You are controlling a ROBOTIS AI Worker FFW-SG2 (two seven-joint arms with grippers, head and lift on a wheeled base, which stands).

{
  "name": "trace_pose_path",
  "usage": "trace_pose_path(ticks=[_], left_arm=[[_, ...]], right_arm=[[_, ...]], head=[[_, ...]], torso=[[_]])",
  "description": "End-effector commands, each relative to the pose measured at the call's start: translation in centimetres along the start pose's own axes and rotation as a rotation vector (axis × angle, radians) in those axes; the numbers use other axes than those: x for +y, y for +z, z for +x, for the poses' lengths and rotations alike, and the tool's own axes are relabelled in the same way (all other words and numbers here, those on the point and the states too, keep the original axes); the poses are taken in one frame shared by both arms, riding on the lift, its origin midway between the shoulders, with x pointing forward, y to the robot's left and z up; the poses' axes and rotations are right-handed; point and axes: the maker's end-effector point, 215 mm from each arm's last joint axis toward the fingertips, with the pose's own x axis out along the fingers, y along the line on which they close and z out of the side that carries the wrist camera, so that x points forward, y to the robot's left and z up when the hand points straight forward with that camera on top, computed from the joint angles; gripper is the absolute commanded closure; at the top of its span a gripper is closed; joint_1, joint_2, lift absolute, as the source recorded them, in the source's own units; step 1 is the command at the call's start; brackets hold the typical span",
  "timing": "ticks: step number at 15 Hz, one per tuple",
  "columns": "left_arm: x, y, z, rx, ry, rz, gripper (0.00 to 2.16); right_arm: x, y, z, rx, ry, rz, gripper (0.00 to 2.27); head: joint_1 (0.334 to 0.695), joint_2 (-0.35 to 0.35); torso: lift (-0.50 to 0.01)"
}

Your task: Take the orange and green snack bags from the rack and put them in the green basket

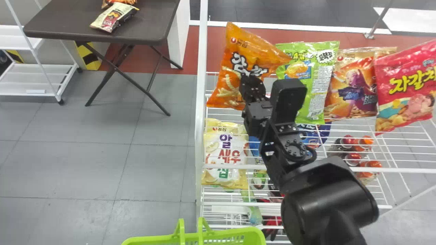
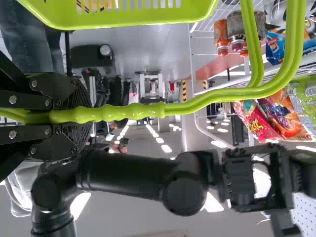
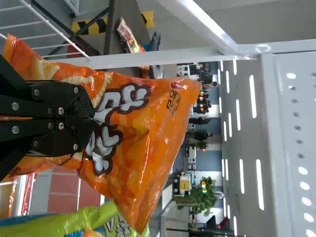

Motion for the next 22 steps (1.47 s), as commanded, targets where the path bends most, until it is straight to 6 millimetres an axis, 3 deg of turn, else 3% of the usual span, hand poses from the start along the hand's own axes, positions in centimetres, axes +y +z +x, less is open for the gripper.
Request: trace_pose_path(ticks=[1, 7, 10, 13, 16, 19, 22], left_arm=[[-0.1, 0.1, 0.0, 0.001, 0.001, 0.005, 2.02], [0.4, 0.1, 0.6, 0.011, 0.032, 0.006, 2.02], [0.6, -0.3, 1.4, 0.024, 0.039, 0.013, 2.02], [0.5, -0.1, 1.6, 0.025, 0.039, 0.023, 2.02], [0.5, -0.1, 1.5, 0.021, 0.04, 0.029, 2.02], [0.5, 0.0, 1.6, 0.018, 0.038, 0.032, 2.02], [0.5, 0.1, 1.6, 0.018, 0.035, 0.032, 2.02]], right_arm=[[-2.7, 1.4, -3.4, 0.027, -0.018, 0.022, 2.25], [-7.4, 0.2, -13.0, 0.28, -0.01, 0.008, 2.25], [-7.3, -1.5, -18.4, 0.44, 0.042, -0.009, 2.25], [-7.2, -5.2, -23.5, 0.63, 0.066, -0.009, 2.25], [-5.0, -10.1, -28.4, 0.843, 0.144, 0.053, 2.25], [-1.3, -12.9, -32.8, 0.998, 0.248, 0.118, 2.25], [1.7, -13.4, -33.5, 1.018, 0.32, 0.149, 2.25]], head=[[0.695, -0.085], [0.695, -0.243], [0.695, -0.335], [0.695, -0.35], [0.695, -0.35], [0.695, -0.35], [0.695, -0.35]], torso=[[0.0], [0.0], [0.0], [0.0], [0.0], [0.0], [0.0]])
